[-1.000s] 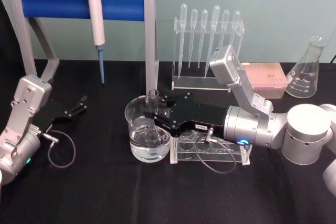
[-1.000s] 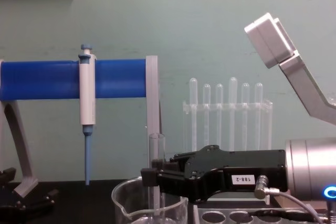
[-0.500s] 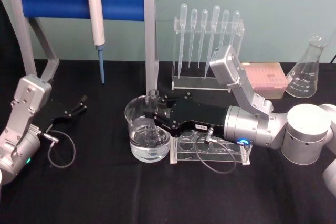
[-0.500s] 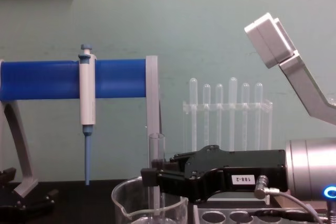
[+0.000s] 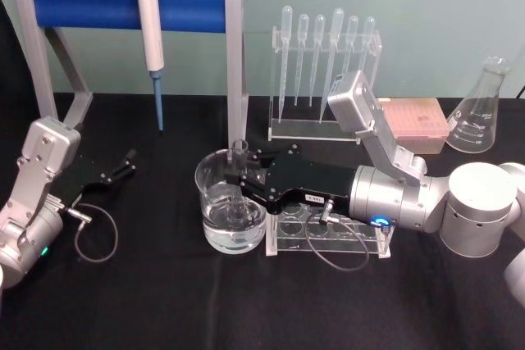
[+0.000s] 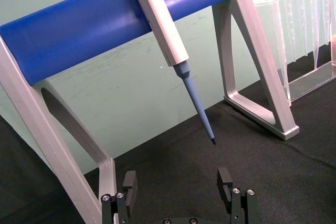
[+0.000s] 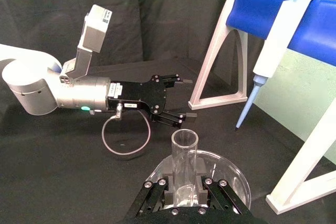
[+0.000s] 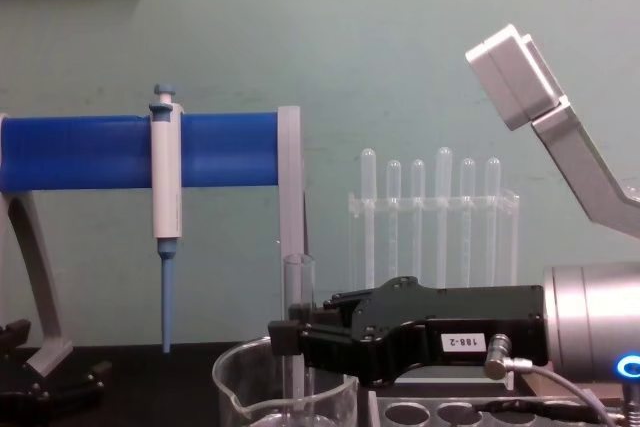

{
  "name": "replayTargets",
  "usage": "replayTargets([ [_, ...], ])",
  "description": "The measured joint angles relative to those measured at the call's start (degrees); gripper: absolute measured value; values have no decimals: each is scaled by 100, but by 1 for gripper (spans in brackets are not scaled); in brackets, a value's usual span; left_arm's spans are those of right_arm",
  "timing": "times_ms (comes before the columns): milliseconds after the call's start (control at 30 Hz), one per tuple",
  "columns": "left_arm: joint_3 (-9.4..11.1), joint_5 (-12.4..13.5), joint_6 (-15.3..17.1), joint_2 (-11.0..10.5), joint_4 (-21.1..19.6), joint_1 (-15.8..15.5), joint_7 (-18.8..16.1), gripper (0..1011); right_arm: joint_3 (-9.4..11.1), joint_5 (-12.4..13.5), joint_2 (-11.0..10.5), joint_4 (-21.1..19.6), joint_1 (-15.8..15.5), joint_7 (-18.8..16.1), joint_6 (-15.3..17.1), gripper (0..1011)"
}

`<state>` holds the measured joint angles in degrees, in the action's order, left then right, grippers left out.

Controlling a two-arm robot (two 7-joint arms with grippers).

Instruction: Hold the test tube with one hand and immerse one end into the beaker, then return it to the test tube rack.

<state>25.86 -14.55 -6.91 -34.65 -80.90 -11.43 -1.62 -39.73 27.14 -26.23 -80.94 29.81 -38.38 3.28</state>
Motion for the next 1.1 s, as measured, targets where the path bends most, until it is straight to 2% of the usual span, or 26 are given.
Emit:
replayTargets([
  [1100,0,0,0,0,0,0,0,1000,0,0,0,0,0,0,0,234],
])
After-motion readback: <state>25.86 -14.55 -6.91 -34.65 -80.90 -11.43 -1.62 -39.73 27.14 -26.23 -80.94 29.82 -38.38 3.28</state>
